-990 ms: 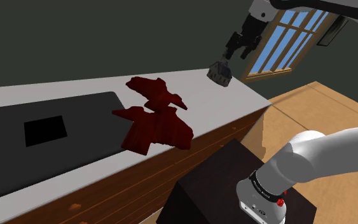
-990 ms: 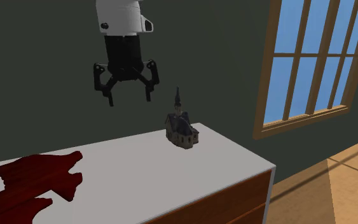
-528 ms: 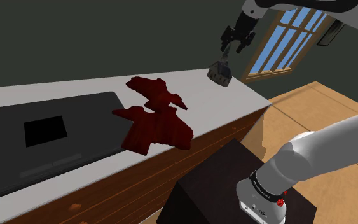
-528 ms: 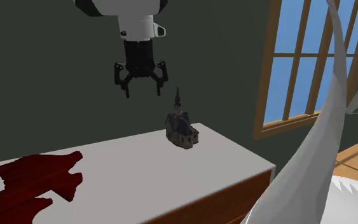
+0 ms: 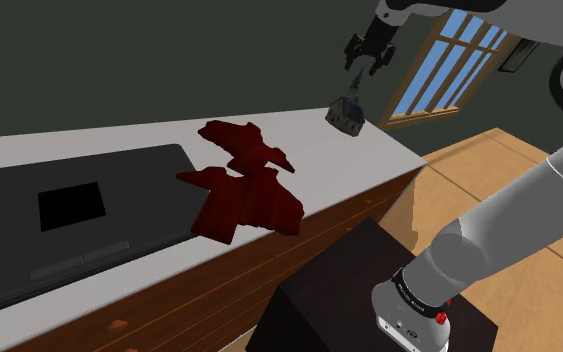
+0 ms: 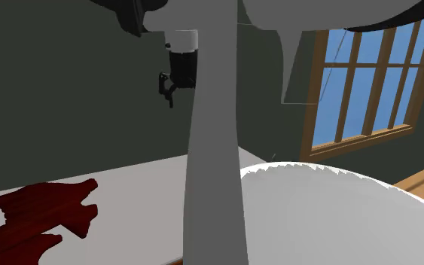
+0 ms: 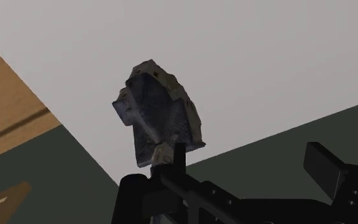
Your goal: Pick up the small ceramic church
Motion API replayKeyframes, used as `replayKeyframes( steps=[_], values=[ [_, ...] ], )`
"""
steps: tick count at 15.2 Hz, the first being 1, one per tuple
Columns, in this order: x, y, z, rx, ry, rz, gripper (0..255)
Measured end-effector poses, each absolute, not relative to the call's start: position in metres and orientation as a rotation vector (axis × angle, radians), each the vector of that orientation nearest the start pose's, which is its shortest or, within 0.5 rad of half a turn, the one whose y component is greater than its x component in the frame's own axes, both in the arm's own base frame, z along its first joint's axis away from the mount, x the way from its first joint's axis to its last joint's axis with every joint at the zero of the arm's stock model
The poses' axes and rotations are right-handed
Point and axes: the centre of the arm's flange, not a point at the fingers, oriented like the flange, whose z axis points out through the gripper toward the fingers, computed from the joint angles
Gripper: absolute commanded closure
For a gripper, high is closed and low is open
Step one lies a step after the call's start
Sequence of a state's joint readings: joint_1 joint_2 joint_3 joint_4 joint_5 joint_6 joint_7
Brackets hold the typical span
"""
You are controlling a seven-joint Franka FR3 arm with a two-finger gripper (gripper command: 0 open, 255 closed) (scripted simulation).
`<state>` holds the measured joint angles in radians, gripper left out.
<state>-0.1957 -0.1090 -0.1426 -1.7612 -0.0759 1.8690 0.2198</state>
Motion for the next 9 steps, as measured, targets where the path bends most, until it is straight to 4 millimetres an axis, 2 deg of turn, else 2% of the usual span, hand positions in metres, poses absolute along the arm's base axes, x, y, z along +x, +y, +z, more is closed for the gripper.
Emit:
replayKeyframes(
  steps=[9],
  values=[
    [0.562, -0.290, 0.630, -2.969, 1.165, -0.425, 0]
  ],
)
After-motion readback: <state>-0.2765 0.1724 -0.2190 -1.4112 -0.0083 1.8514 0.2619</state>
